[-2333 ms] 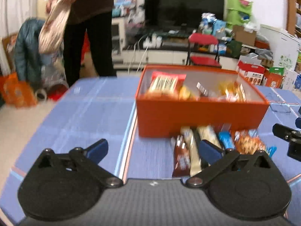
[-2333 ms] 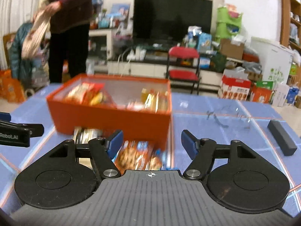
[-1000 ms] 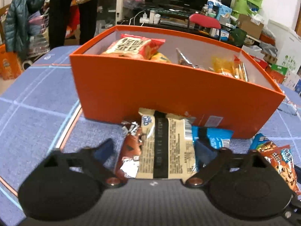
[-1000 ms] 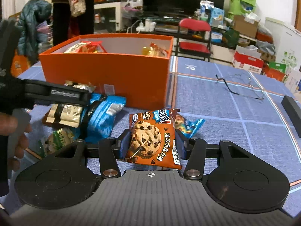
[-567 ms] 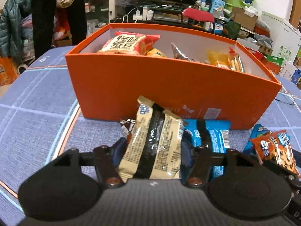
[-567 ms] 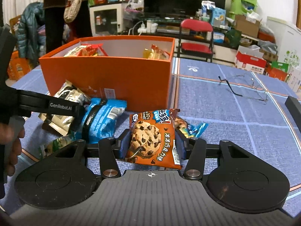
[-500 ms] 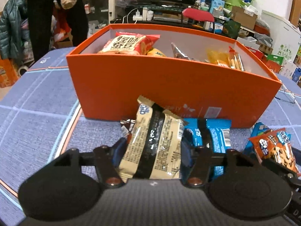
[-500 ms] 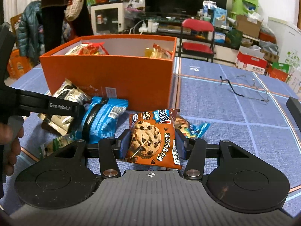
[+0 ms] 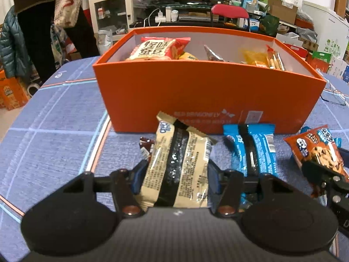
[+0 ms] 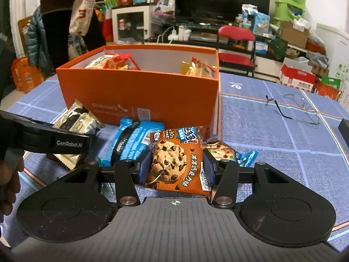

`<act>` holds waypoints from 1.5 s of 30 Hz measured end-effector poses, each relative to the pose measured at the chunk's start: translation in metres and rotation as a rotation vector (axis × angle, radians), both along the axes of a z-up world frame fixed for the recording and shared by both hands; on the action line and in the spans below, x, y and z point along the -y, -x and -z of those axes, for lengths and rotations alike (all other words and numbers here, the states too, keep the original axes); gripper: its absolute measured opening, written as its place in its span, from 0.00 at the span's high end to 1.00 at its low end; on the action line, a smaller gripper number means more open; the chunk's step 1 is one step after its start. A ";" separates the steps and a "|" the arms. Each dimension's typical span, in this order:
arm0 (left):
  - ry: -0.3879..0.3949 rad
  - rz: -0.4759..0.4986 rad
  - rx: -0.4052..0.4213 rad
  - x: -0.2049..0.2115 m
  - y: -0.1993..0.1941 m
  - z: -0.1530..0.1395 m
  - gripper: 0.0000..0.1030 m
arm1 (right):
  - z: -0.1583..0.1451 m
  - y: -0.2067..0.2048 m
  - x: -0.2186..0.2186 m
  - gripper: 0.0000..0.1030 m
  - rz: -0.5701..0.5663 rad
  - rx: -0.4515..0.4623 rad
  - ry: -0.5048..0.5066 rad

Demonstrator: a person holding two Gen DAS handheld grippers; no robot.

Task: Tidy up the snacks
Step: 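Grasp the orange cookie pack with the right tool while the left tool grasps the cream striped bar, then carry both packets over the orange box and open both tools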

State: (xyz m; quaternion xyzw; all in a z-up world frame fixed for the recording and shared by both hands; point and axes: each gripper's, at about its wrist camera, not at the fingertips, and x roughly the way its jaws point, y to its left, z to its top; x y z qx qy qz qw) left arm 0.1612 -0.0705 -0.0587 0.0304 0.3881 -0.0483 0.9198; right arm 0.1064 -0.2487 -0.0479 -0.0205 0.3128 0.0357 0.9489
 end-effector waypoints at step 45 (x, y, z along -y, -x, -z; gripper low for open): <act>0.154 0.106 0.239 -0.041 0.018 -0.105 0.54 | -0.088 0.005 -0.006 0.66 -0.048 0.243 -0.011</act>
